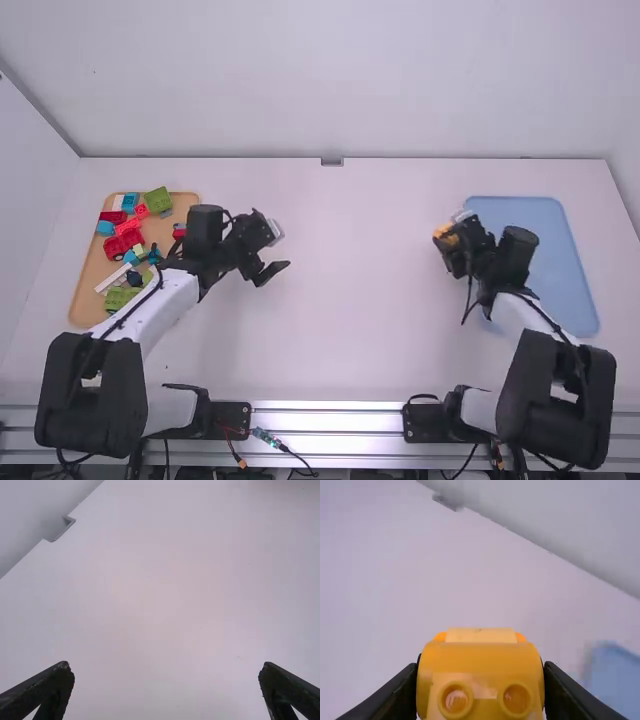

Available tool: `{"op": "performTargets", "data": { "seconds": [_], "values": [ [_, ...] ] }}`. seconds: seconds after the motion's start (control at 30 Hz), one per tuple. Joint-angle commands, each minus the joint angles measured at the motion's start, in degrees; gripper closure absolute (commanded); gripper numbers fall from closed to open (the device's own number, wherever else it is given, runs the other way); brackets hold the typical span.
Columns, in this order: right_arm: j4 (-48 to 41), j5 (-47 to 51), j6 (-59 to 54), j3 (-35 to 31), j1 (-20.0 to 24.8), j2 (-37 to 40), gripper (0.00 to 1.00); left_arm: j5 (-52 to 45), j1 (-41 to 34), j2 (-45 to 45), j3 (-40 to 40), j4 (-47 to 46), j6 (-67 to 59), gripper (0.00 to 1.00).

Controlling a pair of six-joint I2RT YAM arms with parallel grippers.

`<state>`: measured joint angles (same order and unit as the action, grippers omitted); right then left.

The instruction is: Assemble lego blocks to make yellow taxi

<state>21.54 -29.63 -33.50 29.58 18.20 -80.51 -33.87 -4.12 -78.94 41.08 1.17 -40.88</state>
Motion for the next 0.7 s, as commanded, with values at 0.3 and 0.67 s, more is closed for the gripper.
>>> {"op": "performTargets", "data": {
  "seconds": [0.3, 0.67],
  "values": [
    [7.5, 2.3, 5.7, -6.1, 17.3, 1.1, 0.65, -1.1, 0.0, 0.8, -4.0, 6.9, 2.9, 0.01],
    [9.5, 2.5, 8.2, 4.7, 15.3, -17.0, 0.74, -1.1, 0.0, 0.8, -4.1, 6.9, 2.9, 0.01]
  ]
}}
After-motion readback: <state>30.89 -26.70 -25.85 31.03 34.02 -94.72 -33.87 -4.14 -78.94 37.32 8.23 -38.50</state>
